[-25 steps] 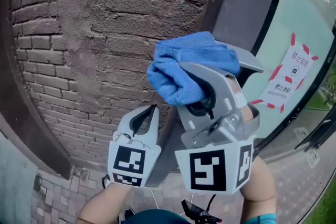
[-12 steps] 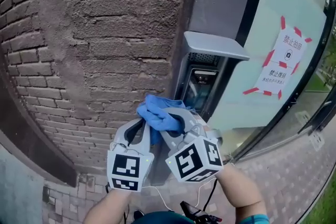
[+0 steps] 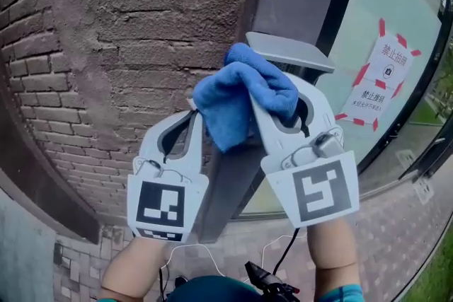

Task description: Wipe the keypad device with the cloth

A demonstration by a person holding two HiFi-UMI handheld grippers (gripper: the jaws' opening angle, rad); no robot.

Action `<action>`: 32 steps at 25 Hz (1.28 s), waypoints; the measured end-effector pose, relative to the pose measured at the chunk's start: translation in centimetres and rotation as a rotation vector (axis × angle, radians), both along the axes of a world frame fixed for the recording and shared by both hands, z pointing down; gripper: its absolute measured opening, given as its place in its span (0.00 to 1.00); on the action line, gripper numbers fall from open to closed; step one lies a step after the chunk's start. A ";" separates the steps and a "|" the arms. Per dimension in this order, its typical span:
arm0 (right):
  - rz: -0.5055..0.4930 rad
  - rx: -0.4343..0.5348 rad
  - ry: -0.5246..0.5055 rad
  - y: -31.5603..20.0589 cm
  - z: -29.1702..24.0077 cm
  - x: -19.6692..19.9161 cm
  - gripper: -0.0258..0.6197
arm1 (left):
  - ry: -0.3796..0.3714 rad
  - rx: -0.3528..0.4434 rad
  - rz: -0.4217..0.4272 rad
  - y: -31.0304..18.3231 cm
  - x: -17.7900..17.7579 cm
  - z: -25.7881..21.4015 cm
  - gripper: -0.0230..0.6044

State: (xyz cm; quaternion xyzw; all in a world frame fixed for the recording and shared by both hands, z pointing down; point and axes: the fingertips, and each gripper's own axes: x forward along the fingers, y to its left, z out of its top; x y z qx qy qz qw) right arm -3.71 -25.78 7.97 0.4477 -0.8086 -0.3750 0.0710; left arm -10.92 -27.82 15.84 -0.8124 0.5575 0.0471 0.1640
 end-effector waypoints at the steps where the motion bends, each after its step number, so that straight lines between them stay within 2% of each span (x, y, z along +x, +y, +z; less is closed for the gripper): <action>1: 0.003 -0.011 0.016 -0.5 0.7 0.1 0.11 | -0.006 0.014 0.000 0.0 0.1 -0.2 0.03; 4: -0.004 -0.064 0.055 -1.4 3.8 0.3 0.11 | -0.018 0.005 0.009 -0.1 0.7 0.8 0.03; 14: -0.025 -0.323 0.072 -2.1 15.0 1.3 0.11 | -0.041 -0.140 0.046 -0.9 2.7 7.5 0.03; 18: -0.046 -0.380 0.045 -1.8 16.6 1.8 0.11 | -0.044 -0.161 0.048 -0.9 2.8 8.9 0.03; 20: -0.059 -0.344 -0.011 -1.3 14.8 2.4 0.11 | -0.046 -0.154 0.041 -0.8 2.7 8.9 0.03; 22: -0.053 -0.283 -0.123 -0.8 11.1 3.5 0.11 | -0.042 -0.141 0.038 -0.8 2.6 8.5 0.03; 25: 0.004 -0.149 -0.243 0.2 4.6 5.8 0.11 | -0.033 -0.115 0.045 -0.4 2.9 7.4 0.03; 28: 0.047 -0.003 -0.249 1.0 -0.1 6.8 0.11 | -0.026 -0.087 0.056 0.2 3.5 6.2 0.03; 32: 0.064 0.068 -0.198 0.6 -1.6 5.8 0.11 | -0.027 -0.043 0.070 0.9 4.2 4.4 0.03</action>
